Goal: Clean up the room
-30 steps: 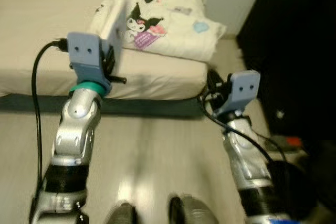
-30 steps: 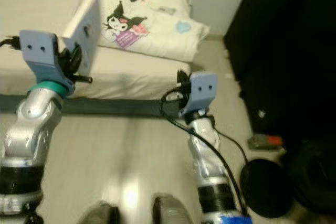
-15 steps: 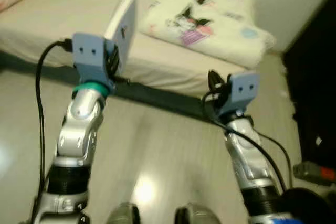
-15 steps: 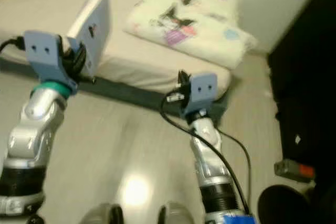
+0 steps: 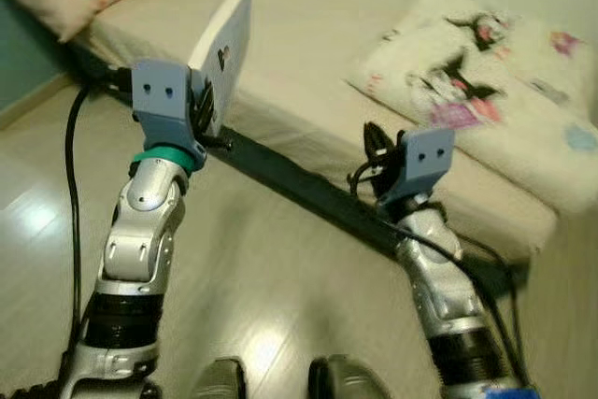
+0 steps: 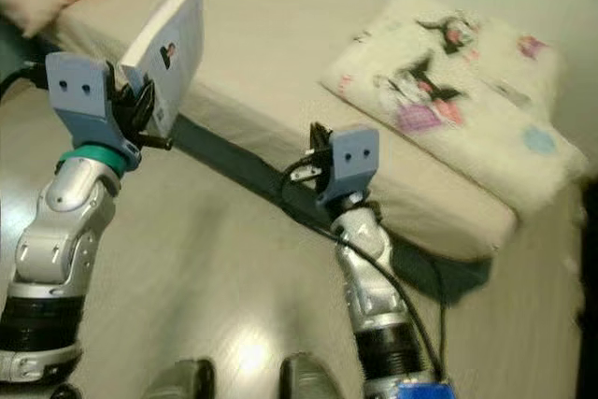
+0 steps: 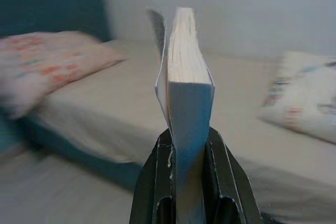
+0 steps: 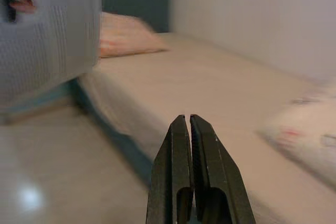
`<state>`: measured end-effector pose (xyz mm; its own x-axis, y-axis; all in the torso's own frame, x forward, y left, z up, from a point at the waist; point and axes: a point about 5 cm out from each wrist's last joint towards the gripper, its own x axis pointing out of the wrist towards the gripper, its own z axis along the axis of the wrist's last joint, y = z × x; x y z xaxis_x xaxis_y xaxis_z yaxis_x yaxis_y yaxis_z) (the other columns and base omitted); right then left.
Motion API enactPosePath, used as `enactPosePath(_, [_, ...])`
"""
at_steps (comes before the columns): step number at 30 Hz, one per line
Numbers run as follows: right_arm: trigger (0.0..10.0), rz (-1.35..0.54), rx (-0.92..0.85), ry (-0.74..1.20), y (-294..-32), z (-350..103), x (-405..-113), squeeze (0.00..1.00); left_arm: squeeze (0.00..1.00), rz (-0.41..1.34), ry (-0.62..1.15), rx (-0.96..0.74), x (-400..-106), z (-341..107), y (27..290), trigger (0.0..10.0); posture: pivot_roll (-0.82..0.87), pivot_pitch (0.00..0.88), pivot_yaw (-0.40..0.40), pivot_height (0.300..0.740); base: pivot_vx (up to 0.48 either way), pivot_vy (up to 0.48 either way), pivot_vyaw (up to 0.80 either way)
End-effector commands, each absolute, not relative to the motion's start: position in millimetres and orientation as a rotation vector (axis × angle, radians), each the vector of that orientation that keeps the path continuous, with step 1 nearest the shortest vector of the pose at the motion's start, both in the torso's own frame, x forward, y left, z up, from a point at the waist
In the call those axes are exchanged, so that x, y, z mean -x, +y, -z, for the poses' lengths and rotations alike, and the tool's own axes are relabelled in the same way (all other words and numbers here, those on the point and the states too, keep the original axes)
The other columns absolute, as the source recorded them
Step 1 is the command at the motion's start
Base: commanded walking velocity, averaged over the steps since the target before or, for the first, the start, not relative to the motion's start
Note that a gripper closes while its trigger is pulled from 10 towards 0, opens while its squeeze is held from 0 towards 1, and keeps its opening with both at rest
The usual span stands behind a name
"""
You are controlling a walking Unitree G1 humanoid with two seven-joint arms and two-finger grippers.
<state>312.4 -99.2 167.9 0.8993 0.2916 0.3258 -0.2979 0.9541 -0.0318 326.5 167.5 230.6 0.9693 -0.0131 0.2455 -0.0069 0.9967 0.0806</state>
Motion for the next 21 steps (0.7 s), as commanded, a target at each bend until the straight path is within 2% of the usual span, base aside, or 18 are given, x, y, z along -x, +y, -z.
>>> enactPosePath(1, [10.0, -0.307, -0.013, -0.308, -104.5, -161.1, -310.1, 0.0, 0.0, 0.01, -0.277, -0.081, -325.4, -234.8, 164.0, 10.0, -0.06, 0.096, 0.009, 0.74, 0.42, 0.0, 0.0])
enactPosePath(21, [10.0, -0.381, -0.014, -0.267, -96.7, -150.2, -303.5, 0.0, 0.0, -0.058, -0.225, -0.099, -323.6, -218.4, 173.4, 10.0, -0.06, 0.101, 0.006, 0.74, 0.415, 0.0, 0.0])
